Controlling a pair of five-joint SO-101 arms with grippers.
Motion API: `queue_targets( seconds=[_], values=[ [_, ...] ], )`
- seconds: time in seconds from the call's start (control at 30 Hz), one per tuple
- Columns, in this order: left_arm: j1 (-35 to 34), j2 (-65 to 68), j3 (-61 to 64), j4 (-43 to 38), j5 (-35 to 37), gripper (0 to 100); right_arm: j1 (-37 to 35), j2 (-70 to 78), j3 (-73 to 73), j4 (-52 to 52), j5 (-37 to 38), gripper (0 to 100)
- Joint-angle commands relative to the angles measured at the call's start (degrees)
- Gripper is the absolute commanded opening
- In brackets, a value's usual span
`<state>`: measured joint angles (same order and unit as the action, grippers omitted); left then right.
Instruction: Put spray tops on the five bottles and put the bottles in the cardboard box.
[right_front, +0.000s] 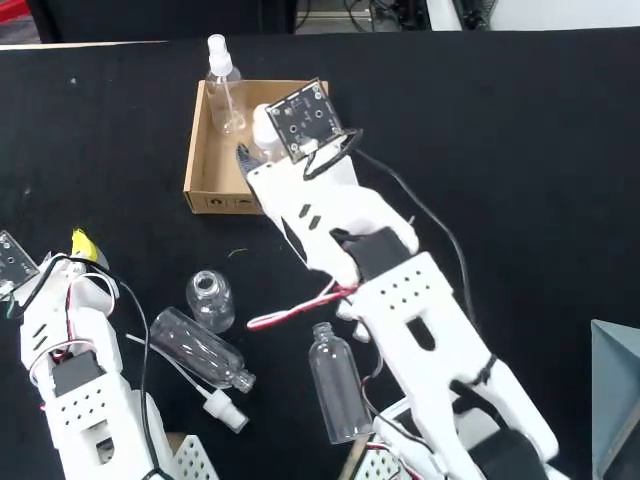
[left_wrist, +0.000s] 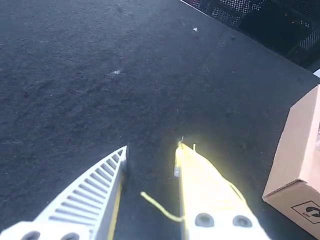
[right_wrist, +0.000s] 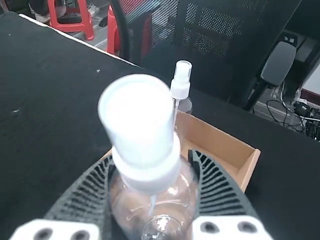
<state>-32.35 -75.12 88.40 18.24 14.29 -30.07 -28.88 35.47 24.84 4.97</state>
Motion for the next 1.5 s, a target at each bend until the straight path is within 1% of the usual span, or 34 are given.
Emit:
queue_targets(
  seconds=[0.0,0.3,0.4,0.53,0.6,1.2,1.47],
  values=[
    [-0.5,-0.9,-0.5,-1.1,0.4,15,-1.1,1.4,-4.4,-4.8,-0.4,10.0],
    [-0.5,-0.9,-0.5,-1.1,0.3,15,-1.1,10.2,-4.6,-18.7,-0.4,10.0],
    [-0.5,-0.9,-0.5,-1.0,0.3,15,-1.1,13.1,-5.1,-21.5,-0.4,10.0],
    [-0.5,-0.9,-0.5,-1.0,0.3,15,-1.0,18.2,-9.5,-21.5,-4.8,10.0],
    [-0.5,-0.9,-0.5,-1.0,0.3,15,-0.8,21.1,-12.1,-21.5,-5.8,10.0],
    [-0.4,-0.9,-0.4,-1.0,0.3,15,-0.9,47.5,-35.1,-21.5,-6.0,9.6],
    [-0.4,-0.9,-0.4,-1.0,0.3,15,-0.8,56.0,-42.3,-21.5,-6.0,9.7]
  ],
)
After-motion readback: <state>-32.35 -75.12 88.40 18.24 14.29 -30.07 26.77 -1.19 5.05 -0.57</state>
